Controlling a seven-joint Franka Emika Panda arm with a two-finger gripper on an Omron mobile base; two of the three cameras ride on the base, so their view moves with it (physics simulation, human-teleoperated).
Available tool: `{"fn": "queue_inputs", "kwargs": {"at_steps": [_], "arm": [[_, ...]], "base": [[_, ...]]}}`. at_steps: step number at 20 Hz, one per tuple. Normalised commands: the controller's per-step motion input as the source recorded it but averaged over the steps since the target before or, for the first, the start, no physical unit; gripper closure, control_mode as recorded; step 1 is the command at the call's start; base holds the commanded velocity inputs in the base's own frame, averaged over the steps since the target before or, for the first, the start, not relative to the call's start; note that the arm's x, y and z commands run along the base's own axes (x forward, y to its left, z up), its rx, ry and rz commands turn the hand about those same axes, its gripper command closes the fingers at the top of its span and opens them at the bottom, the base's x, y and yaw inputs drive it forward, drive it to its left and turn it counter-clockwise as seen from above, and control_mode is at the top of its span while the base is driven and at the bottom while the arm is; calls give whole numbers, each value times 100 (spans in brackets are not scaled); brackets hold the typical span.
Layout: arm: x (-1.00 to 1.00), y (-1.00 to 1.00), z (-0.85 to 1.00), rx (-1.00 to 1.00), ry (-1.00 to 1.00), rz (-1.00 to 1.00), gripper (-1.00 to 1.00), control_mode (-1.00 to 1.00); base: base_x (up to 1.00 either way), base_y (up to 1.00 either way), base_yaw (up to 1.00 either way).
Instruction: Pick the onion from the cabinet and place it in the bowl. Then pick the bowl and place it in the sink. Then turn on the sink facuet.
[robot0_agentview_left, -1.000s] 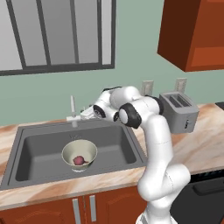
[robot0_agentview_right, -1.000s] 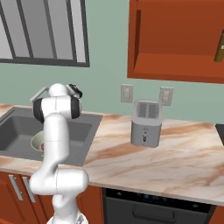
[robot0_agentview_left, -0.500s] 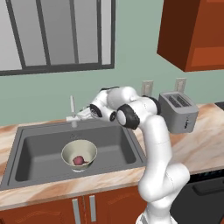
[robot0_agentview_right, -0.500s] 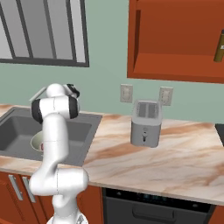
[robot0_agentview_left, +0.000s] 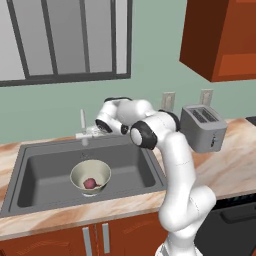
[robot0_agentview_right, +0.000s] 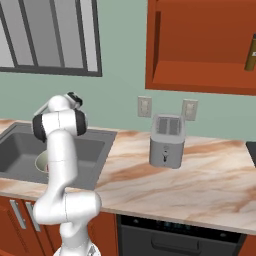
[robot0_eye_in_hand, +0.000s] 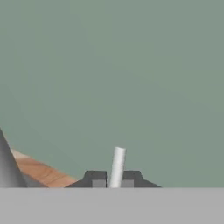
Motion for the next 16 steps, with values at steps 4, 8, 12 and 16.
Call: {"fn": "queue_inputs", "kwargs": {"at_steps": [4,8,12,16], "arm": [[0,-52,0,14,21,-7,100,-100],[0,-72,0,18,22,-8,100,-100],[0,-78,0,19,23,-7,100,-100],[-6,-84,0,19,23,-6,100,-100]], "base": [[0,0,0],[0,0,0],[0,0,0],[0,0,0]]}}
